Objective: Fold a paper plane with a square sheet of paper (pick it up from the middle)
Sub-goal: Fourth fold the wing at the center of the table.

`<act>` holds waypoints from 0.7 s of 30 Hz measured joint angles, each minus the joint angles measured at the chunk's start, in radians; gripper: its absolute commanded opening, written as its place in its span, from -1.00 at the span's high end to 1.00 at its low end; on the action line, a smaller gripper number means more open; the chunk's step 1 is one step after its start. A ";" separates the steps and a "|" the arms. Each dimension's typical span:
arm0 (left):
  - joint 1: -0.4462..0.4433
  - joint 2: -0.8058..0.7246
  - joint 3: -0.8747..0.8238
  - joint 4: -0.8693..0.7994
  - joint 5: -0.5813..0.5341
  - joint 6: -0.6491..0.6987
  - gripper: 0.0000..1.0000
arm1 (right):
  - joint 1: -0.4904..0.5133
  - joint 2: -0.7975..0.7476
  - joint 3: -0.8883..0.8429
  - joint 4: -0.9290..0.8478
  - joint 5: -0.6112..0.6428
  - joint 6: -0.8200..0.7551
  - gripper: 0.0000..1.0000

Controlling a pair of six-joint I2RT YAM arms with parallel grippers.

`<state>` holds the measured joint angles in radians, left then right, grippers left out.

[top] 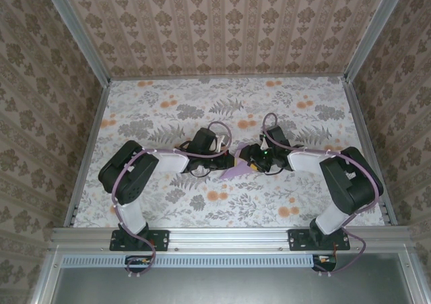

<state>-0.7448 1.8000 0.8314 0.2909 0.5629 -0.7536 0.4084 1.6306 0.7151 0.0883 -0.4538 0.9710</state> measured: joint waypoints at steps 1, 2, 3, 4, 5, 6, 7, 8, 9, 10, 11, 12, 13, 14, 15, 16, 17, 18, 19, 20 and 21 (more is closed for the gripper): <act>0.000 0.000 0.000 0.003 0.004 -0.003 0.97 | 0.000 0.006 0.004 0.003 -0.002 0.000 -0.10; 0.000 0.000 0.000 0.006 0.008 -0.007 0.96 | 0.000 0.012 0.006 0.007 -0.003 0.000 -0.09; 0.000 0.002 0.000 0.009 0.014 -0.009 0.95 | 0.000 0.018 0.008 0.011 -0.003 0.000 -0.09; 0.000 0.003 0.000 0.011 0.017 -0.011 0.94 | 0.000 0.023 0.009 0.013 -0.003 0.000 -0.08; 0.000 0.005 0.000 0.013 0.019 -0.011 0.94 | 0.000 0.027 0.010 0.013 -0.003 0.000 -0.07; 0.000 0.008 0.000 0.013 0.022 -0.011 0.93 | 0.000 0.032 0.010 0.013 -0.003 0.000 -0.06; 0.000 0.010 0.000 0.013 0.022 -0.011 0.91 | 0.000 0.037 0.011 0.013 -0.003 0.000 -0.06; 0.000 0.014 0.000 0.014 0.024 -0.012 0.86 | 0.000 0.043 0.013 0.013 -0.003 0.000 -0.05; 0.000 0.017 0.000 0.014 0.026 -0.013 0.78 | 0.000 0.047 0.016 0.011 -0.004 0.000 -0.05; 0.000 0.020 0.000 0.013 0.026 -0.015 0.68 | -0.002 0.050 0.020 0.010 -0.004 0.000 -0.05; 0.000 0.021 0.000 0.012 0.026 -0.016 0.57 | -0.002 0.054 0.025 0.008 -0.004 0.000 -0.05; 0.001 0.021 0.000 0.010 0.027 -0.019 0.49 | -0.002 0.058 0.029 0.004 -0.003 0.000 -0.06; 0.001 0.021 0.000 0.010 0.027 -0.019 0.39 | -0.002 0.060 0.034 -0.002 -0.003 -0.001 -0.06; 0.003 0.021 0.000 0.010 0.028 -0.020 0.29 | -0.002 0.061 0.039 -0.009 -0.003 -0.001 -0.06; 0.005 0.020 0.000 0.008 0.029 -0.021 0.22 | -0.003 0.061 0.042 -0.016 -0.002 -0.004 -0.07; 0.007 0.019 -0.001 0.008 0.029 -0.021 0.16 | -0.003 0.062 0.044 -0.021 0.000 -0.005 -0.07; 0.012 0.015 -0.002 0.008 0.029 -0.020 0.08 | -0.003 0.063 0.048 -0.029 0.002 -0.008 -0.08; 0.016 0.006 -0.006 0.006 0.028 -0.019 0.00 | -0.003 0.063 0.053 -0.038 0.003 -0.010 -0.08; 0.021 -0.005 -0.010 0.000 0.028 -0.017 -0.07 | -0.003 0.064 0.056 -0.045 0.005 -0.012 -0.09; 0.026 -0.021 -0.016 -0.006 0.026 -0.014 -0.12 | -0.003 0.065 0.059 -0.052 0.005 -0.016 -0.09; 0.030 -0.040 -0.023 -0.014 0.024 -0.012 -0.14 | -0.003 0.065 0.062 -0.058 0.007 -0.019 -0.10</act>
<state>-0.7151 1.7596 0.8085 0.2771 0.5869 -0.7654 0.4057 1.6958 0.7769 0.0307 -0.4469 0.9520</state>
